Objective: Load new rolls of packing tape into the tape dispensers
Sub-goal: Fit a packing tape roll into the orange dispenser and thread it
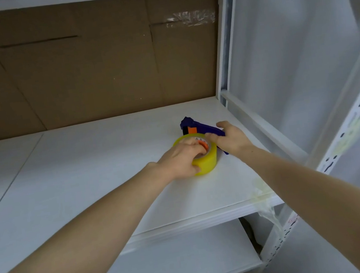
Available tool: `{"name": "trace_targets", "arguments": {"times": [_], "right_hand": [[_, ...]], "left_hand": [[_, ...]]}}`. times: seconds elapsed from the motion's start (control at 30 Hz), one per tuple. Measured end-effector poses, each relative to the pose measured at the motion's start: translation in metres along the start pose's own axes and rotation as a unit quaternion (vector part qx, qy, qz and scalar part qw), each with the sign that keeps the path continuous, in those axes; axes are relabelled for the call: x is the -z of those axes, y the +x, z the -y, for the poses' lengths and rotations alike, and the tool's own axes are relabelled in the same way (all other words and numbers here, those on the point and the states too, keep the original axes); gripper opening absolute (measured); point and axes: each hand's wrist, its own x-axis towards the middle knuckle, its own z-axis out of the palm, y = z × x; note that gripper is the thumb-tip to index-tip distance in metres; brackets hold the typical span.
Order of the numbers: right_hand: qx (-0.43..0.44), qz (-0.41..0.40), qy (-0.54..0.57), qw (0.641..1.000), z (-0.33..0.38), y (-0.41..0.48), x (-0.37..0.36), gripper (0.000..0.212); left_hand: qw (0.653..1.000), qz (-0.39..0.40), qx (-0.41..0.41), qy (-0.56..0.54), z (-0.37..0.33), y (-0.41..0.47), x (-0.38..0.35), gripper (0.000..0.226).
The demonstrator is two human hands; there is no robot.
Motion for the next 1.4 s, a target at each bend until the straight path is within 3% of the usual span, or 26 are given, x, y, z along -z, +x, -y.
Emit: {"name": "trace_targets", "arguments": {"times": [0.07, 0.13, 0.2, 0.27, 0.3, 0.4, 0.47, 0.57, 0.67, 0.77, 0.87, 0.93, 1.03, 1.1, 1.23, 1.4], "right_hand": [[0.006, 0.019, -0.014, 1.000, -0.002, 0.002, -0.005, 0.054], [-0.010, 0.032, -0.019, 0.999, -0.003, 0.004, -0.007, 0.055], [-0.030, 0.047, -0.010, 0.998, -0.001, 0.006, -0.009, 0.060], [-0.038, 0.058, -0.039, 0.997, 0.003, 0.007, -0.011, 0.065], [-0.039, 0.063, -0.069, 0.995, 0.005, 0.006, -0.013, 0.066], [-0.031, 0.046, -0.131, 0.990, 0.010, 0.003, -0.020, 0.053], [-0.030, 0.014, -0.116, 0.993, 0.007, 0.003, -0.020, 0.040], [-0.056, -0.027, 0.042, 0.997, -0.003, 0.005, -0.016, 0.032], [-0.109, -0.013, 0.260, 0.959, -0.006, 0.000, -0.013, 0.032], [-0.119, 0.038, 0.388, 0.913, -0.003, -0.007, -0.016, 0.031], [-0.099, 0.070, 0.432, 0.894, -0.001, -0.014, -0.021, 0.032], [-0.089, 0.076, 0.442, 0.889, 0.001, -0.018, -0.023, 0.032], [-0.060, 0.072, 0.392, 0.915, 0.001, -0.022, -0.020, 0.033], [-0.061, 0.077, 0.346, 0.933, 0.003, -0.021, -0.017, 0.034], [-0.123, -0.018, 0.308, 0.943, 0.013, -0.015, -0.004, 0.024], [-0.146, 0.078, 0.427, 0.889, 0.026, -0.020, -0.002, 0.038]], "left_hand": [[0.996, -0.033, 0.033, -0.080, 0.003, -0.001, -0.001, 0.055], [0.966, -0.119, 0.152, -0.174, 0.006, 0.000, 0.001, 0.051], [0.896, -0.136, 0.312, -0.286, 0.013, 0.003, 0.001, 0.054], [0.822, -0.083, 0.375, -0.420, 0.015, 0.006, -0.005, 0.058], [0.805, -0.067, 0.379, -0.451, 0.013, 0.007, -0.009, 0.058], [0.810, -0.090, 0.378, -0.439, 0.012, 0.012, -0.017, 0.053], [0.777, -0.119, 0.380, -0.488, 0.012, 0.013, -0.016, 0.054], [0.683, -0.194, 0.350, -0.611, 0.015, 0.012, -0.005, 0.028], [0.601, -0.213, 0.312, -0.704, 0.013, 0.008, 0.010, 0.012], [0.557, -0.131, 0.306, -0.761, 0.007, 0.007, 0.012, 0.030], [0.523, -0.049, 0.277, -0.805, -0.003, 0.006, 0.006, 0.045], [0.534, -0.045, 0.255, -0.805, -0.008, 0.005, 0.004, 0.039], [0.639, -0.095, 0.251, -0.721, -0.010, 0.008, -0.001, 0.033], [0.682, -0.138, 0.262, -0.669, -0.012, 0.009, -0.005, 0.033], [0.716, -0.181, 0.270, -0.617, -0.006, 0.011, -0.013, 0.035], [0.748, -0.190, 0.282, -0.570, -0.002, 0.013, -0.021, 0.032]]}}
